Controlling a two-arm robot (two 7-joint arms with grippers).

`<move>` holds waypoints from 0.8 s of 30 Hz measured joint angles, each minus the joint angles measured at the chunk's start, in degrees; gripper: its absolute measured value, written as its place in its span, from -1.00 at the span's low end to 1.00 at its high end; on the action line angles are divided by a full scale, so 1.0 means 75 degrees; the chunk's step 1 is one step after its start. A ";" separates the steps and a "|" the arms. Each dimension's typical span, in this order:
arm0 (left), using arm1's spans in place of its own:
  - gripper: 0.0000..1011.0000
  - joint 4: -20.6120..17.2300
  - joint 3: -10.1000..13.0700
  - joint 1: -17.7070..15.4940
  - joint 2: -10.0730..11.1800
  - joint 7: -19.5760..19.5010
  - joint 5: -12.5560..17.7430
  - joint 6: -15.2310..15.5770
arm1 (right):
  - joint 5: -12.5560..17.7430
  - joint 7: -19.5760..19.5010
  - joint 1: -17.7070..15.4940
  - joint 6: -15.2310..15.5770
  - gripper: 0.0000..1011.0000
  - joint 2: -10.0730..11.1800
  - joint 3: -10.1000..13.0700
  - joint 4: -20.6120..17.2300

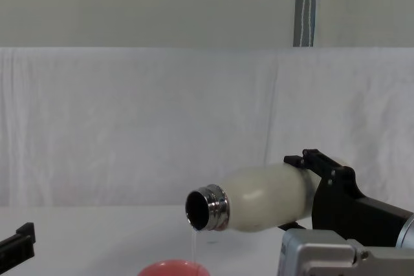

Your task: Grasp the thermos with one hand and pour water into the cup lid.

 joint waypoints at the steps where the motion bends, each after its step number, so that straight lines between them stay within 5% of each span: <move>1: 0.98 0.0000 0.0000 0.0000 0.0000 0.0000 0.0000 0.0000 | -0.0005 -0.0003 0.0001 -0.0002 0.89 0.0001 -0.0002 0.0000; 24: 0.98 0.0000 0.0000 0.0000 0.0000 0.0000 0.0000 0.0000 | -0.0059 -0.0075 0.0041 -0.0012 0.89 0.0000 -0.0034 0.0035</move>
